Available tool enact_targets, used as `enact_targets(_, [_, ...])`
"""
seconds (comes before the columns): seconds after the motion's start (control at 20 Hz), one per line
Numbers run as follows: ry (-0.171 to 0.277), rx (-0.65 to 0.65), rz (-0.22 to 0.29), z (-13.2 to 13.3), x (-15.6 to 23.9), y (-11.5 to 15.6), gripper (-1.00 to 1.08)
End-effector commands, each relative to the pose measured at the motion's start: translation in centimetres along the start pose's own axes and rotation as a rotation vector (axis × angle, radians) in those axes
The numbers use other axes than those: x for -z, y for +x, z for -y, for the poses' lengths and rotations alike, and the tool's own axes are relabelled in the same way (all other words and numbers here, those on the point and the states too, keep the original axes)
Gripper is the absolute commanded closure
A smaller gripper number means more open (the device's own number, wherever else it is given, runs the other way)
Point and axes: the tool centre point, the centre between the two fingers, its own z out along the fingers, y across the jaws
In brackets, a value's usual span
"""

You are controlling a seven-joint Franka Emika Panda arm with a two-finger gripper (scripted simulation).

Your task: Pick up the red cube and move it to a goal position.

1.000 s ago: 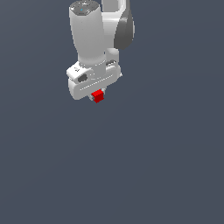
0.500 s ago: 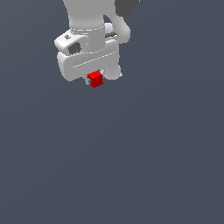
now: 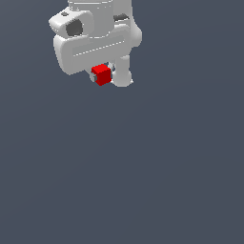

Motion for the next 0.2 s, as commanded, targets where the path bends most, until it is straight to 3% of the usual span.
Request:
enact_targets(0.0, [0.000,0.000,0.000,-0.07,0.49,0.10,1.08])
enact_targets(0.15, [0.000,0.000,0.000,-0.10,0.64,0.14,1.08])
